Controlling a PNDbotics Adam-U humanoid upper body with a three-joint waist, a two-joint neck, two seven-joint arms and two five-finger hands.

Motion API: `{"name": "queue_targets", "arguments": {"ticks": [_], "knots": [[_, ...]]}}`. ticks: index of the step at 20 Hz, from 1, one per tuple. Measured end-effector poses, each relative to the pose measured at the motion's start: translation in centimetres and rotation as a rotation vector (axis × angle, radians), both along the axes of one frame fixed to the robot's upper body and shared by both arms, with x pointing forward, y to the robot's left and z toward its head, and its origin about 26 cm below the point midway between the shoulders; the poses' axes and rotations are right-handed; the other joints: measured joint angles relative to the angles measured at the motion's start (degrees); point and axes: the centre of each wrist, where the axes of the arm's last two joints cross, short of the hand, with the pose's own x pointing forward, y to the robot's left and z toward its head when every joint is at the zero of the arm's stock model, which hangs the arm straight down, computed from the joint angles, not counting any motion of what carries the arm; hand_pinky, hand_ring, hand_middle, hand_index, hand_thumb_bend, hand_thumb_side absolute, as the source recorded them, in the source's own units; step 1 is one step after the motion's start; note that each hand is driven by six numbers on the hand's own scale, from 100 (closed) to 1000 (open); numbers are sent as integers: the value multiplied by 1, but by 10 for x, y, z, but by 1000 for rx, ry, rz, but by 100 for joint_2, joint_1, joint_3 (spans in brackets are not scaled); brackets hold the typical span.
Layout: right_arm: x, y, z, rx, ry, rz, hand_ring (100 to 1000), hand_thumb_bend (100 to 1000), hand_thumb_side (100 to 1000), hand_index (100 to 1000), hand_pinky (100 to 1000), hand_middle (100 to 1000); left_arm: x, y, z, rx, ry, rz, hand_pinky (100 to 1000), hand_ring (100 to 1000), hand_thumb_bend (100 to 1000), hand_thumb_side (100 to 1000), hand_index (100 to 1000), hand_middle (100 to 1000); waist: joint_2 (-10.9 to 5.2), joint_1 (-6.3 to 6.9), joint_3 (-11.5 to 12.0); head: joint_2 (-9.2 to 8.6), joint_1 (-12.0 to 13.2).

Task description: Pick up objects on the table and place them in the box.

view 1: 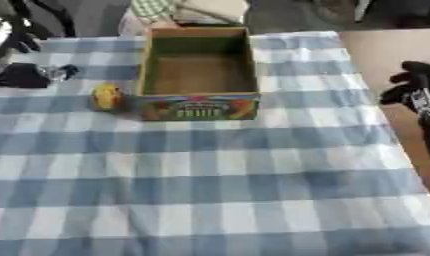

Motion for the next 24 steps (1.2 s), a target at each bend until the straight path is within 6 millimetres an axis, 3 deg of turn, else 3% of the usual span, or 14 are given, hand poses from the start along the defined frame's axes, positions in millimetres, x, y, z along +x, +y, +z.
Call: {"name": "queue_targets", "arguments": {"ticks": [4, 12, 21, 24], "knots": [[0, 0, 0, -3, 0, 4, 568, 100, 447, 785, 578, 608, 21, -6, 2, 137, 111, -47, 685, 623, 656, 241, 727, 660, 0, 9, -16, 4, 16], [0, 1, 0, -5, 2, 9, 568, 100, 447, 785, 578, 608, 53, -29, -15, 174, 258, -107, 686, 629, 631, 215, 729, 666, -1, 11, -56, 43, 22], [0, 2, -1, -8, 5, 13, 567, 100, 447, 785, 578, 607, 67, -39, -47, 214, 291, -12, 667, 612, 634, 202, 720, 647, 0, 2, -116, 43, 40], [0, 2, -1, -8, 5, 13, 567, 100, 450, 785, 578, 607, 68, -38, -51, 215, 269, 24, 651, 579, 600, 170, 687, 604, 1, 3, -117, 43, 48]]}}
